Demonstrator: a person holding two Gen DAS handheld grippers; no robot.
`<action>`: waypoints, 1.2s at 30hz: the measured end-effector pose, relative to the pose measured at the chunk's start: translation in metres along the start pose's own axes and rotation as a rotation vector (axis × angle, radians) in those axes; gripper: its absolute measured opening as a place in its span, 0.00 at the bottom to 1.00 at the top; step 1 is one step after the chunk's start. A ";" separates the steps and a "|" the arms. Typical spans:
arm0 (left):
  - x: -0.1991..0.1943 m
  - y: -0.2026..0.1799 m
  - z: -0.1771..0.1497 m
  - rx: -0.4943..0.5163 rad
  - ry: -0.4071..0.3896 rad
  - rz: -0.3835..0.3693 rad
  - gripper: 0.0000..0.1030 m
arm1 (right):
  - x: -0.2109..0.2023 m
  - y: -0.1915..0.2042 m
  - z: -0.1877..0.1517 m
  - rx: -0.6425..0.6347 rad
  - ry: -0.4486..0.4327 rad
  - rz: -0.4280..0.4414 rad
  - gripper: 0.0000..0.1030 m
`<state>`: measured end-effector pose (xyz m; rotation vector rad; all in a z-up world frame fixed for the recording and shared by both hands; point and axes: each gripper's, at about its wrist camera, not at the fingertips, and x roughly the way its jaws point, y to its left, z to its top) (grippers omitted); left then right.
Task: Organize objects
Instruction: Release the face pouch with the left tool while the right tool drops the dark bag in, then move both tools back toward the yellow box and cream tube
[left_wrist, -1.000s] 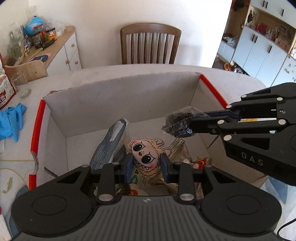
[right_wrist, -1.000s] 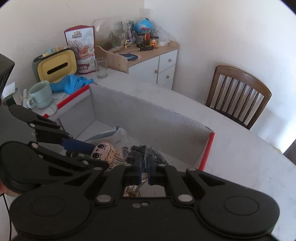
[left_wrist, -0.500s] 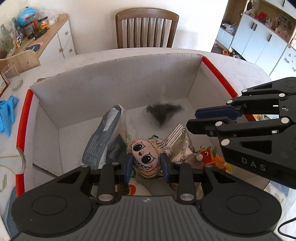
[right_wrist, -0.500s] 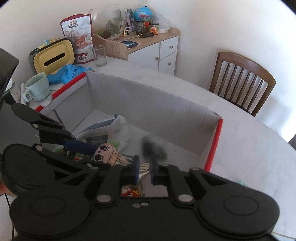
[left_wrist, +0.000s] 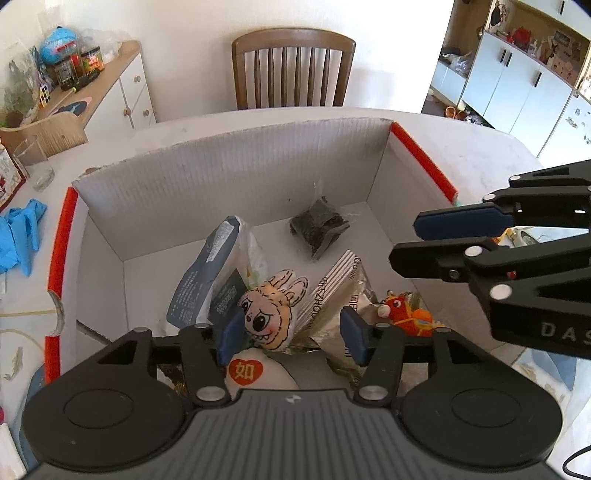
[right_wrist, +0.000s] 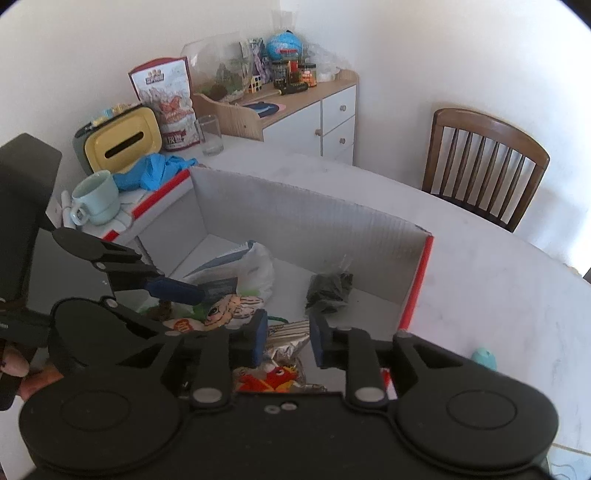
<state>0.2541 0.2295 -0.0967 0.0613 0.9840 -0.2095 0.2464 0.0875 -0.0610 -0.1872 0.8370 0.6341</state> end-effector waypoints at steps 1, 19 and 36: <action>-0.003 -0.001 0.000 0.002 -0.006 0.002 0.56 | -0.004 -0.001 -0.001 0.005 -0.006 0.003 0.26; -0.065 -0.024 -0.005 -0.022 -0.124 0.013 0.70 | -0.079 -0.009 -0.016 0.048 -0.128 0.006 0.44; -0.097 -0.069 -0.008 -0.071 -0.184 -0.008 0.82 | -0.141 -0.027 -0.042 0.059 -0.182 0.019 0.83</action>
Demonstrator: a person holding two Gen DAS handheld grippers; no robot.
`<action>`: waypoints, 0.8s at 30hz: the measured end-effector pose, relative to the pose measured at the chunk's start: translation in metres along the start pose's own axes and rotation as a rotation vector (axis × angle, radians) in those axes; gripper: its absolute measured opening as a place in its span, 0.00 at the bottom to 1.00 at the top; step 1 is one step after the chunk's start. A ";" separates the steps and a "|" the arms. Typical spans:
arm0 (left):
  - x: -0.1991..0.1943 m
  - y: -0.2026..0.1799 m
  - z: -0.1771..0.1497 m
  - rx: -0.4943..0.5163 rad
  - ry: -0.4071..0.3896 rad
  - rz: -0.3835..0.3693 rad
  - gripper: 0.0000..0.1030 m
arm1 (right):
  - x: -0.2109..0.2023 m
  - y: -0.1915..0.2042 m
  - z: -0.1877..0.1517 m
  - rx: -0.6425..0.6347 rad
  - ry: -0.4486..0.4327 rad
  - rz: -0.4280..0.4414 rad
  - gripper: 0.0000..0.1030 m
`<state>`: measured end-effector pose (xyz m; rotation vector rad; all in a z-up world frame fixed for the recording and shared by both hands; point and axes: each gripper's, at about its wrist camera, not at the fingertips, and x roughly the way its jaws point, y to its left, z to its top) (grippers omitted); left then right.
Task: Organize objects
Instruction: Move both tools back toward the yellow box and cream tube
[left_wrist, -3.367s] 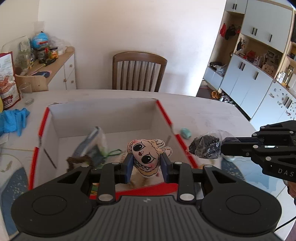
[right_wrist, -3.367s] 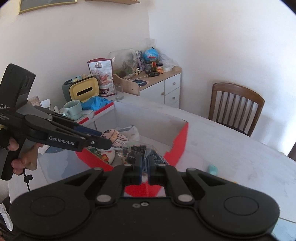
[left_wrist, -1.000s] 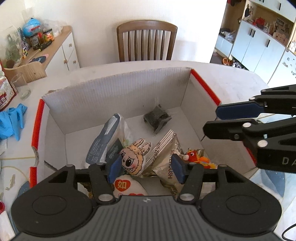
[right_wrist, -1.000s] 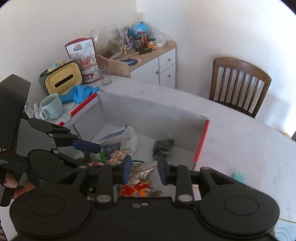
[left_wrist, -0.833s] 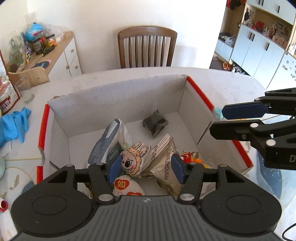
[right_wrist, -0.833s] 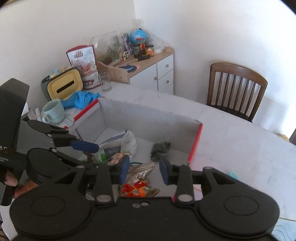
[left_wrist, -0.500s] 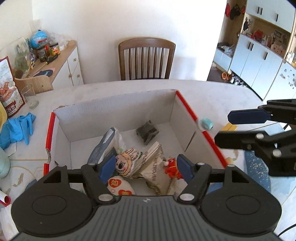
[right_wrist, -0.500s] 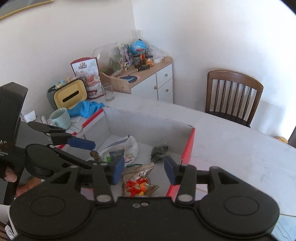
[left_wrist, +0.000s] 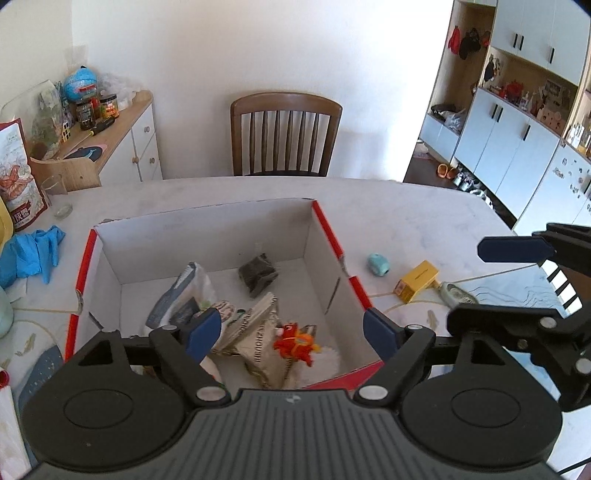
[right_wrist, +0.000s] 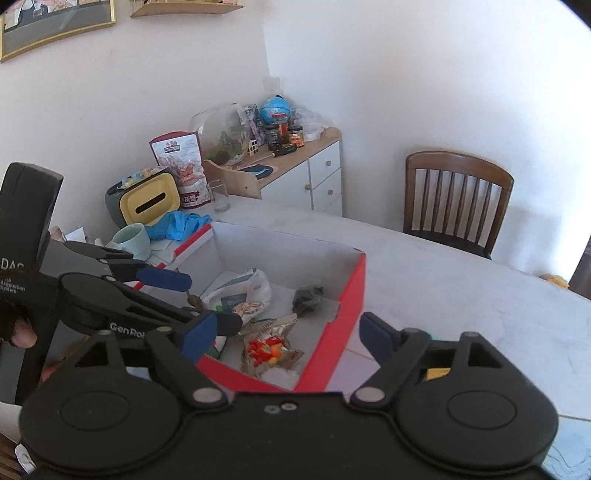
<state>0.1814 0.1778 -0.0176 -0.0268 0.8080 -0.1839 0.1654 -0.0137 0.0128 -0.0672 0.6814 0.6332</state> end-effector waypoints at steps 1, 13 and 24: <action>-0.001 -0.003 0.000 0.000 -0.004 -0.001 0.82 | -0.003 -0.003 -0.001 0.005 -0.001 0.001 0.85; 0.003 -0.056 -0.004 0.020 -0.044 -0.041 0.98 | -0.043 -0.048 -0.029 0.006 -0.008 -0.045 0.90; 0.028 -0.122 -0.025 0.072 -0.026 -0.091 0.99 | -0.070 -0.131 -0.066 0.075 0.021 -0.165 0.90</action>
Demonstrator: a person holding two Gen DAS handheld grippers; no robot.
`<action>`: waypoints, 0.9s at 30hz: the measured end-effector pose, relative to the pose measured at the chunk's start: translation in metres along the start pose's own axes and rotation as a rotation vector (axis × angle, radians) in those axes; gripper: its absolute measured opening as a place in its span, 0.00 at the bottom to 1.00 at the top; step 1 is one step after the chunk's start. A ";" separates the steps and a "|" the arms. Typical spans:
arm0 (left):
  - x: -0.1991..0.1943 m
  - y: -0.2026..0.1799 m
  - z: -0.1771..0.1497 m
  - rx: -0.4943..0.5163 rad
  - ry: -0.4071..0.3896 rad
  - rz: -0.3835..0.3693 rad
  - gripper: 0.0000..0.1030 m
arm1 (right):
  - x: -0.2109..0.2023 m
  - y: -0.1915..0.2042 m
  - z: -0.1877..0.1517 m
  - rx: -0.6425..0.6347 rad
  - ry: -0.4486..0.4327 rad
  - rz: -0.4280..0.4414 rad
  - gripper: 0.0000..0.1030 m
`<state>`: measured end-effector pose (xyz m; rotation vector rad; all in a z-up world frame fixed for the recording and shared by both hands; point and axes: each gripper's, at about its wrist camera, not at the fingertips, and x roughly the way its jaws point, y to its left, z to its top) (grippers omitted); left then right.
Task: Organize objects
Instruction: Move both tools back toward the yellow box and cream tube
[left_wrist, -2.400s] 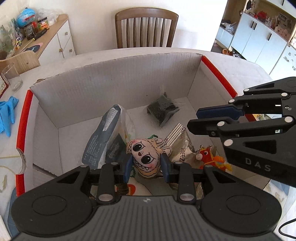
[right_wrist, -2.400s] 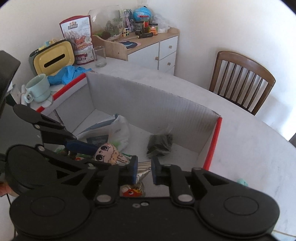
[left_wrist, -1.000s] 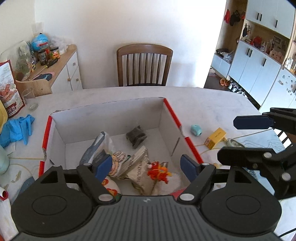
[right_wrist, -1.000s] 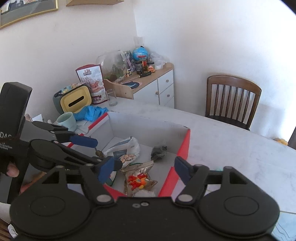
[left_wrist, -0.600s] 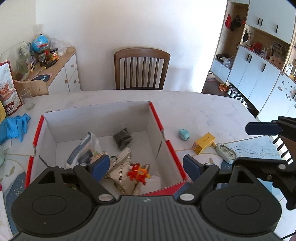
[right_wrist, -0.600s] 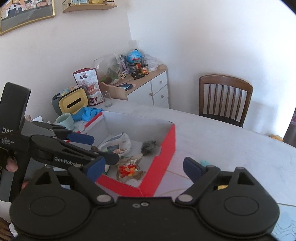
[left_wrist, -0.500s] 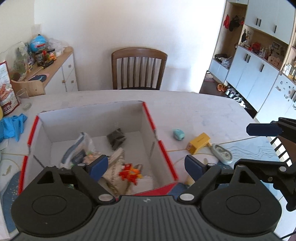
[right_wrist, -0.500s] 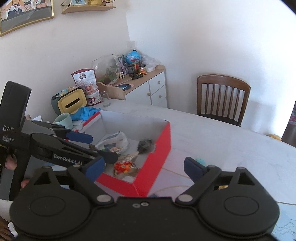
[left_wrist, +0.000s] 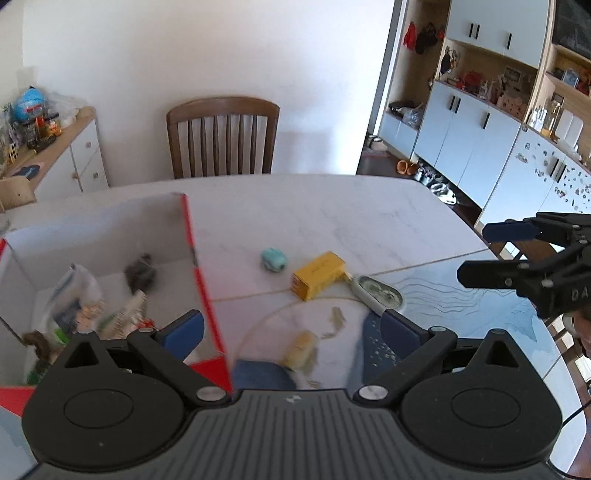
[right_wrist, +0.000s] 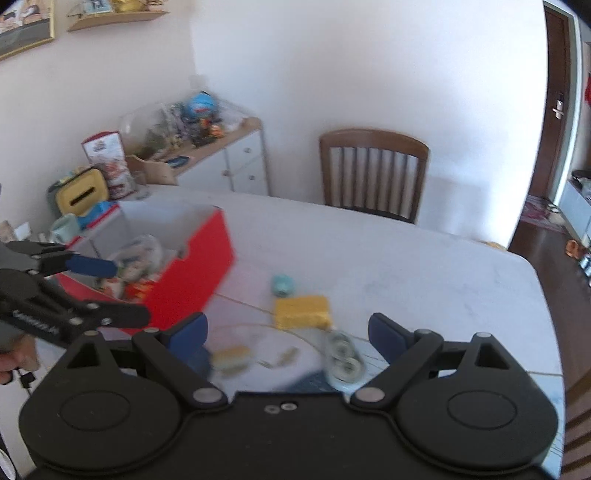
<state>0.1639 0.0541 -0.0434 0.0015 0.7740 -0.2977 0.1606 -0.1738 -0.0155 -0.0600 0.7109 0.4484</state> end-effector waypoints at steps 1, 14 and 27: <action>0.004 -0.004 -0.002 -0.002 0.002 0.001 0.99 | 0.001 -0.006 -0.003 0.004 0.005 -0.004 0.90; 0.056 -0.053 -0.033 0.025 0.028 0.001 0.99 | 0.035 -0.051 -0.041 0.037 0.094 -0.007 0.89; 0.113 -0.048 -0.040 0.048 0.055 0.089 0.99 | 0.099 -0.066 -0.056 0.013 0.178 0.026 0.83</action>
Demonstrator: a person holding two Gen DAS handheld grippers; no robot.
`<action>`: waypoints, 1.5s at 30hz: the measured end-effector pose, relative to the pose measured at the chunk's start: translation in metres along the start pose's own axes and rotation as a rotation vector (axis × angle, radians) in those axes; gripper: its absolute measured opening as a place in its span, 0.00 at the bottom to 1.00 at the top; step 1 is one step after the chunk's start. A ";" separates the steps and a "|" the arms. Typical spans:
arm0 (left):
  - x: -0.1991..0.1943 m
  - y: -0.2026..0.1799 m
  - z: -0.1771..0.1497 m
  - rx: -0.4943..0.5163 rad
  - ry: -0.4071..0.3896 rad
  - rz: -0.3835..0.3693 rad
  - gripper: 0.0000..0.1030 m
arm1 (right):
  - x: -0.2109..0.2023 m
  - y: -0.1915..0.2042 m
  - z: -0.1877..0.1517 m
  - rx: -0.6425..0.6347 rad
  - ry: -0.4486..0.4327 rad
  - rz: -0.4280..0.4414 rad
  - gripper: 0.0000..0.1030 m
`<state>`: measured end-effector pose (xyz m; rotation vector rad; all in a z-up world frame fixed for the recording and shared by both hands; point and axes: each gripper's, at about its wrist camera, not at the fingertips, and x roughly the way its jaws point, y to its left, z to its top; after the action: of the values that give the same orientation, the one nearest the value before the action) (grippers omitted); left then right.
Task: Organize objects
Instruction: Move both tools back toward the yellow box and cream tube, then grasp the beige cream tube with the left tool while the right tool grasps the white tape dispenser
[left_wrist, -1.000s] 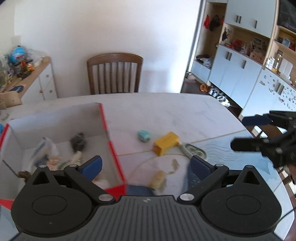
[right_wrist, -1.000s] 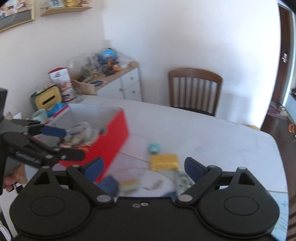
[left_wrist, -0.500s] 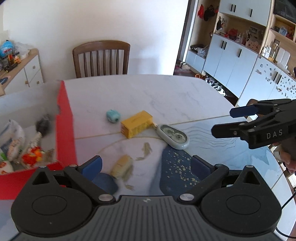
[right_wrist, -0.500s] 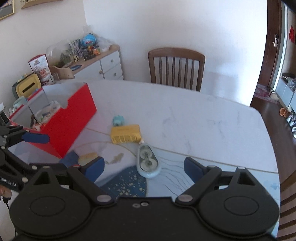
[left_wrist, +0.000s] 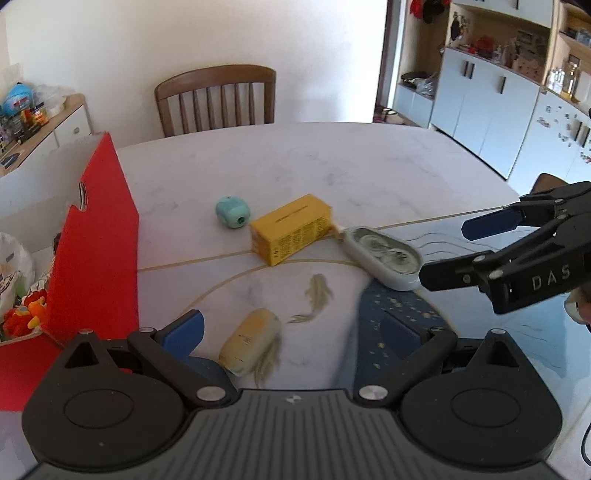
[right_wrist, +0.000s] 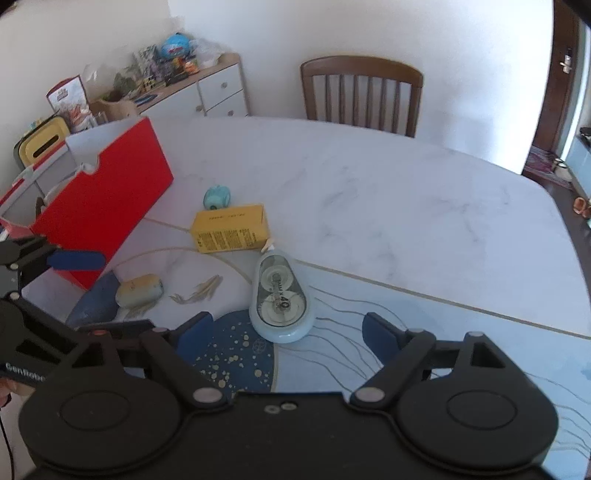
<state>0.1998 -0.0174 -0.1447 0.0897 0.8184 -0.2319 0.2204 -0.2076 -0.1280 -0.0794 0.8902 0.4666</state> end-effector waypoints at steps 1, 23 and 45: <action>0.003 0.001 0.000 0.001 0.003 0.003 0.99 | 0.004 0.000 0.000 -0.006 0.002 0.004 0.83; 0.029 0.016 -0.005 -0.050 0.059 0.031 0.58 | 0.042 0.007 0.007 -0.102 0.019 0.006 0.53; 0.008 0.009 -0.011 -0.040 0.100 0.035 0.20 | 0.025 0.018 -0.004 -0.042 0.044 -0.008 0.49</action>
<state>0.1996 -0.0080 -0.1580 0.0781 0.9201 -0.1791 0.2229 -0.1840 -0.1472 -0.1322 0.9235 0.4775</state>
